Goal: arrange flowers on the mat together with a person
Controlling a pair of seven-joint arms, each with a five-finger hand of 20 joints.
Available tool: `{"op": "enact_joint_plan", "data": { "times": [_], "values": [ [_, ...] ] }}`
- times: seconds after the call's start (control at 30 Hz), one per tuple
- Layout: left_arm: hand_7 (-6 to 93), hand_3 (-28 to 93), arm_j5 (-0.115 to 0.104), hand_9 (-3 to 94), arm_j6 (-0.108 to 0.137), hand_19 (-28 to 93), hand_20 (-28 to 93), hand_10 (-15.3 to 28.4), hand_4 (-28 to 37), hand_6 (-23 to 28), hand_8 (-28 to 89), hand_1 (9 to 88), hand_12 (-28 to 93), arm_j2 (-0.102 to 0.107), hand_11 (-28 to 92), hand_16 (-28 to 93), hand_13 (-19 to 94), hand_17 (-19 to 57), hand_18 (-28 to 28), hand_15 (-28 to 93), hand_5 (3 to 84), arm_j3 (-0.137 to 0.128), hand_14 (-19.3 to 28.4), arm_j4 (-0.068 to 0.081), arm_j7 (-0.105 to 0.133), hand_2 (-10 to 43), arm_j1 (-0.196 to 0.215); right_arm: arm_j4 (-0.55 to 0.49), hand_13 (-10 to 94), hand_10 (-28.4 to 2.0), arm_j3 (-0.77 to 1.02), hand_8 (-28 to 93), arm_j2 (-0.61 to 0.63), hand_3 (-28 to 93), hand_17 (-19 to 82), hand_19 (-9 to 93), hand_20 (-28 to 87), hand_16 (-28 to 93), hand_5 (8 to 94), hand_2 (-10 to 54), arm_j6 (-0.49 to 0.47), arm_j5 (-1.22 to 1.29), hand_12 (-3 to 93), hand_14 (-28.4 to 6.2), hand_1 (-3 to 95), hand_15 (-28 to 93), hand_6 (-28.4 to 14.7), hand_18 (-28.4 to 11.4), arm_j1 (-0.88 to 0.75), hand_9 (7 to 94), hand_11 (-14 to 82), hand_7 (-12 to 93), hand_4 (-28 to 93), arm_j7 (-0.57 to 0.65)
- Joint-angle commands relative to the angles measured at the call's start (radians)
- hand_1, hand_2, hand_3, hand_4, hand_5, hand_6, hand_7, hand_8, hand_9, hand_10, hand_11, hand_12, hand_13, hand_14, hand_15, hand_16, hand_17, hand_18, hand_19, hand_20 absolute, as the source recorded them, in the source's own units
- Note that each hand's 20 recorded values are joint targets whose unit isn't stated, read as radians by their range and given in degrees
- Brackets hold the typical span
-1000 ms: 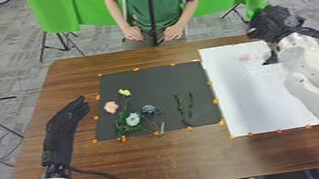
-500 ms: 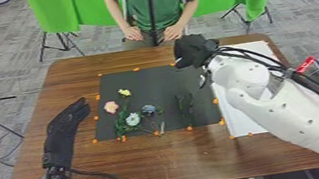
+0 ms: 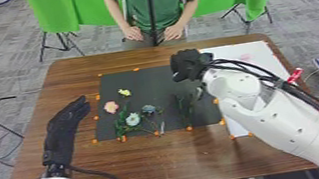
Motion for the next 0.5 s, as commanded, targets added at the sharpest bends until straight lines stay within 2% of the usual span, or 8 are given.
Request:
{"op": "enact_joint_plan", "data": {
  "times": [0.03,0.13,0.3,0.43,0.5],
  "values": [
    [11.3,66,0.000,42.6,-0.018,5,17,12.4,-19.8,3.7,-5,23.2,15,0.000,13,4,33,3.3,11.4,9,45.4,0.002,15.4,0.010,-0.010,-5.3,0.001,0.005,94,-7.5,-0.010,4,0.013,58,66,93,56,26,79.7,-9.5,-0.047,-0.006,33.0,0.3,55.1,63,2.9,-14.0,-0.015,90.4,7.6,19,-23,-0.003],
    [11.3,66,0.000,42.6,-0.016,5,17,12.3,-19.8,3.6,-5,23.3,15,-0.001,13,4,33,3.2,11.5,9,45.3,0.002,15.4,0.010,-0.008,-5.3,0.000,0.007,94,-8.7,-0.016,3,0.015,58,66,93,56,27,78.6,-9.5,-0.036,-0.004,27.1,0.1,52.4,62,2.4,-14.1,-0.018,87.6,11.7,17,-23,-0.005],
    [11.3,66,0.000,42.5,-0.020,5,17,12.3,-19.9,3.7,-5,23.3,15,-0.005,13,4,32,3.2,11.5,9,45.0,0.001,15.5,0.010,-0.008,-5.5,0.001,0.009,94,-9.6,-0.020,0,0.017,67,66,93,56,27,75.3,-9.5,-0.026,0.000,19.1,-0.2,44.1,61,2.6,-14.3,-0.019,85.4,16.0,16,-24,-0.011],
    [11.4,66,0.001,42.4,-0.024,5,17,12.3,-19.7,3.6,-5,23.2,15,-0.004,12,4,32,3.0,11.6,9,44.9,-0.001,15.5,0.008,-0.008,-5.6,0.005,0.008,94,-10.5,-0.017,-11,0.024,71,65,93,56,28,72.7,-9.5,-0.024,-0.008,17.6,-0.5,38.6,60,3.5,-14.6,-0.026,84.0,14.9,17,-24,-0.014],
    [11.4,66,0.000,42.3,-0.024,5,17,12.2,-19.6,3.6,-5,23.2,15,-0.002,12,4,32,2.9,11.7,9,44.8,-0.001,15.6,0.008,-0.010,-5.7,0.005,0.008,94,-10.8,-0.017,-12,0.028,71,65,93,55,28,71.0,-9.5,-0.020,-0.006,17.4,-0.5,37.4,60,3.6,-14.8,-0.030,83.1,14.5,17,-24,-0.014]
  ]
}}
